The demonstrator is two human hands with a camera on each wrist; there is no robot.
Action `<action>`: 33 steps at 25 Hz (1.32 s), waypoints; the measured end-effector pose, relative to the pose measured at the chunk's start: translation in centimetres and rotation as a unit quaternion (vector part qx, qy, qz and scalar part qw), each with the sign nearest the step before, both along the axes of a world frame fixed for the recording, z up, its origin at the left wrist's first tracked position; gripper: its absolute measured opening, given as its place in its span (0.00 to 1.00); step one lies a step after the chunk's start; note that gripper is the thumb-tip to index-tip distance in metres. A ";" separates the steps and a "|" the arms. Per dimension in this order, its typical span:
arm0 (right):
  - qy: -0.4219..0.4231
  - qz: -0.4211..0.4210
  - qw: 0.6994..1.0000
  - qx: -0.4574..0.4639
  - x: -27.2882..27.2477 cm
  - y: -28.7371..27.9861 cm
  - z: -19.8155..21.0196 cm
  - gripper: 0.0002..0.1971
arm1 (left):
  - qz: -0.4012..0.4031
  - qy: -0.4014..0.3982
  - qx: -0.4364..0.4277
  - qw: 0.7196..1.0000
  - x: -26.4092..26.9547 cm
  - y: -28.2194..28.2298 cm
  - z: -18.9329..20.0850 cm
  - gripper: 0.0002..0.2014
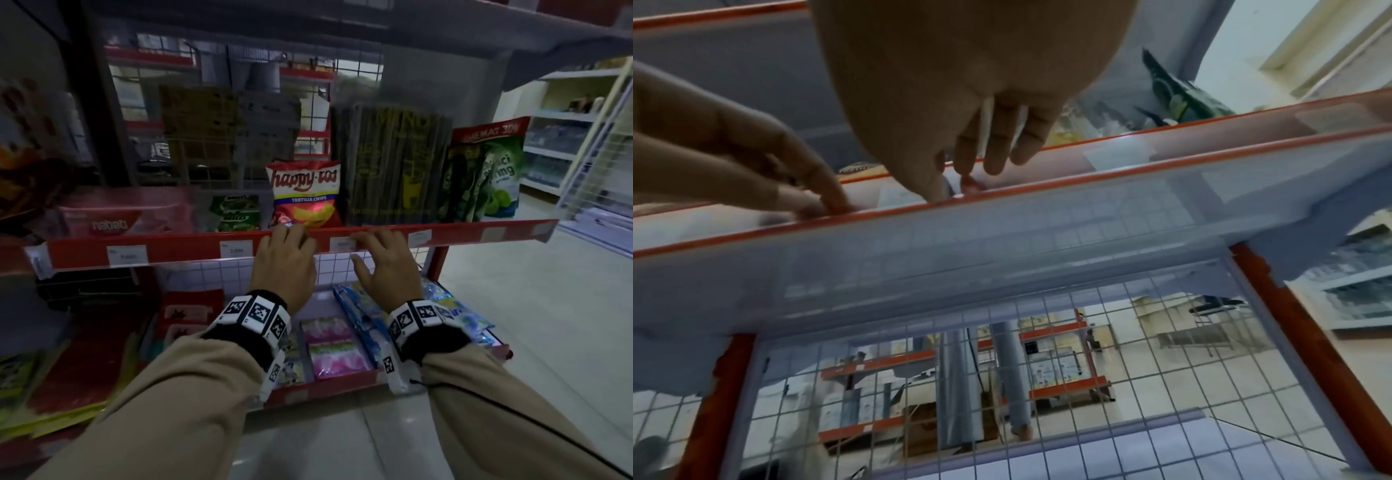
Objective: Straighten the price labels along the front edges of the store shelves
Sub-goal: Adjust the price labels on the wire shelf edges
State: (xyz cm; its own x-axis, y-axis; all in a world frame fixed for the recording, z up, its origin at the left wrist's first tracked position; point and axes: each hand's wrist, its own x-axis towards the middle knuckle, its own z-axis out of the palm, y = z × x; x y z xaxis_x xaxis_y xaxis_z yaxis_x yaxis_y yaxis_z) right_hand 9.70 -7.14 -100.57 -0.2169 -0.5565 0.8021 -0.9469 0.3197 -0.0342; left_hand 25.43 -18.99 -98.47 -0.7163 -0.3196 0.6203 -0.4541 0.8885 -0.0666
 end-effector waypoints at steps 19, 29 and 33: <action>-0.019 0.054 0.998 0.031 -2.3 -1.1 2.0 0.17 | 0.075 0.077 -0.048 0.993 -3.8 3.3 0.0 0.19; 0.001 0.078 0.988 0.130 -1.9 -1.4 3.6 0.12 | 0.037 0.052 0.003 0.998 -3.7 2.3 2.0 0.11; -0.036 0.077 0.992 0.088 -1.5 -1.5 3.3 0.12 | 0.030 0.042 0.007 0.999 -3.7 2.2 1.6 0.10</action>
